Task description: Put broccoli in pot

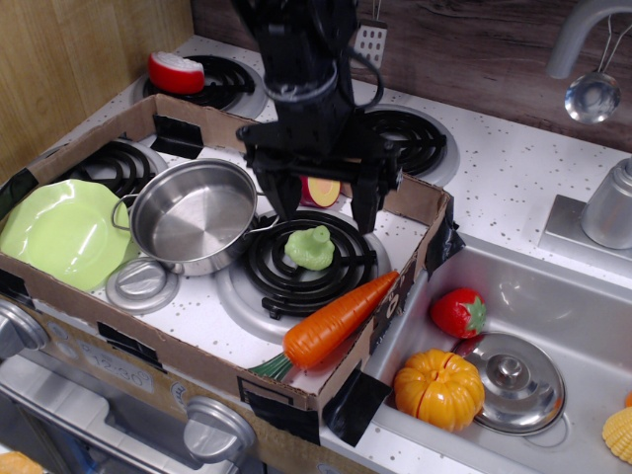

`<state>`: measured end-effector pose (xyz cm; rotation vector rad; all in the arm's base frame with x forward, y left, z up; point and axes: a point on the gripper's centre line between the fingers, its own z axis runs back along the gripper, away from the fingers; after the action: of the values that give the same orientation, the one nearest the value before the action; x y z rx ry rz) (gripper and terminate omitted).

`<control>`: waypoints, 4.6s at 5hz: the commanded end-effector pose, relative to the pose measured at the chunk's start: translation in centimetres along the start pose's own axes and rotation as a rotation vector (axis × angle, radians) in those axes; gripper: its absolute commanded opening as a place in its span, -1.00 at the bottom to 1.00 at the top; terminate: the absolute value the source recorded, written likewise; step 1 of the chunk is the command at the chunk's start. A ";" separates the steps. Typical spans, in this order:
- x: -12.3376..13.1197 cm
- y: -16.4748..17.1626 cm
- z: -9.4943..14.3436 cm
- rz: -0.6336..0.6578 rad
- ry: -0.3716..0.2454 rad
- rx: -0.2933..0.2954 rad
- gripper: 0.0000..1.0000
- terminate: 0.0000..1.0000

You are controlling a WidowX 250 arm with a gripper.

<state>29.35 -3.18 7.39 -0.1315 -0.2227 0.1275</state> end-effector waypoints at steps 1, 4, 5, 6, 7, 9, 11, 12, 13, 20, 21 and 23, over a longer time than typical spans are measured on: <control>1.2 1.3 -1.0 0.008 -0.030 0.007 1.00 -1.00; 1.5 1.3 -3.0 0.002 -0.033 -0.010 1.00 -1.00; 1.3 1.3 -3.5 0.003 -0.030 -0.041 -1.00 -1.00; 1.2 1.0 -3.1 0.009 -0.041 -0.024 -1.00 -1.00; 1.2 0.5 -2.4 0.015 -0.031 -0.015 -1.00 -1.00; 2.2 -1.0 2.4 0.048 0.013 0.027 -1.00 -1.00; 3.1 2.6 5.6 0.074 0.073 0.051 -1.00 -1.00; 3.2 6.9 5.0 0.112 0.101 0.036 -1.00 -1.00; 3.3 9.9 5.2 0.120 0.074 0.047 -1.00 -1.00; 4.3 9.8 4.5 0.075 0.031 0.047 1.00 -1.00; 4.3 9.8 4.5 0.075 0.031 0.047 1.00 -1.00; 4.3 9.8 4.5 0.075 0.031 0.047 1.00 -1.00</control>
<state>30.31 7.44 9.57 -0.1050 -0.1256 0.2148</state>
